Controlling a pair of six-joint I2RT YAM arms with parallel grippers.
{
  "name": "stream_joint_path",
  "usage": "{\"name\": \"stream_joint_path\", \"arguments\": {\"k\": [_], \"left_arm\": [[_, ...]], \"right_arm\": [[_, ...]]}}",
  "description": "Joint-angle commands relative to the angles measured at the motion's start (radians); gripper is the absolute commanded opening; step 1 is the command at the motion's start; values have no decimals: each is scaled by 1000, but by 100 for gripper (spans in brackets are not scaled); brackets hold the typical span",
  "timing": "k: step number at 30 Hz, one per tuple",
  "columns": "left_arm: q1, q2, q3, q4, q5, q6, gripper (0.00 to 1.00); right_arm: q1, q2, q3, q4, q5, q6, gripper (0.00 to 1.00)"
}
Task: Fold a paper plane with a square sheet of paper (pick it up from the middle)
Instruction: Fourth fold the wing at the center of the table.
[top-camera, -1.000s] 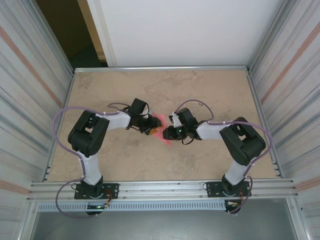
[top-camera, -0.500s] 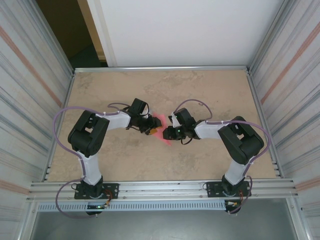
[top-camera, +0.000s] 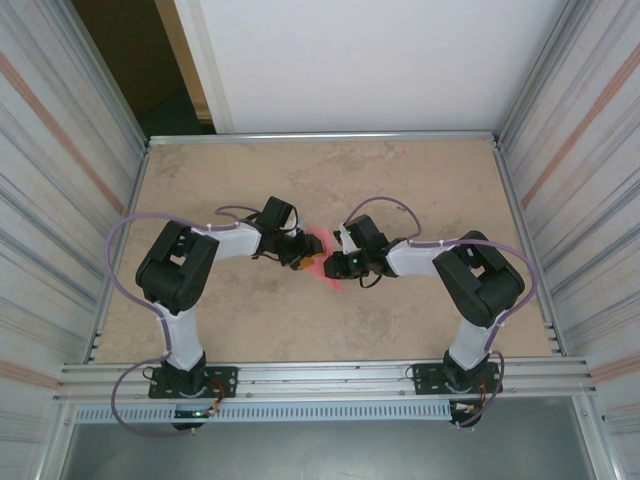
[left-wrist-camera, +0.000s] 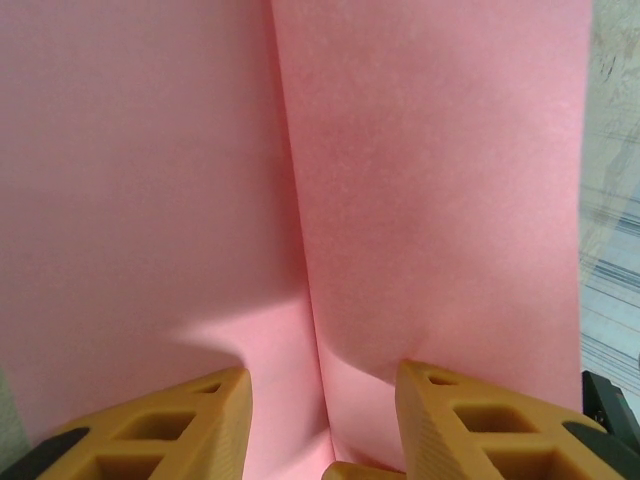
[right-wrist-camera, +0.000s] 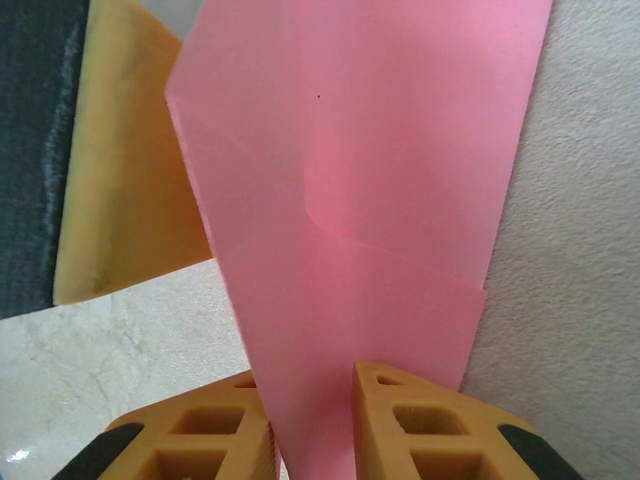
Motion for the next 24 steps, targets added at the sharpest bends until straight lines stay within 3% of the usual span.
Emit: {"name": "stream_joint_path", "arguments": {"k": [1,13,24], "left_arm": [[-6,53,-41,-115,-79,3,44],[13,-73,-56,-59,-49,-3,43],[45,-208,-242,318,50,-11,48]], "right_arm": [[6,18,22,-17,9,-21,22],[-18,-2,11,-1,-46,-16,9],[-75,15,-33,133,-233,51,4]]}}
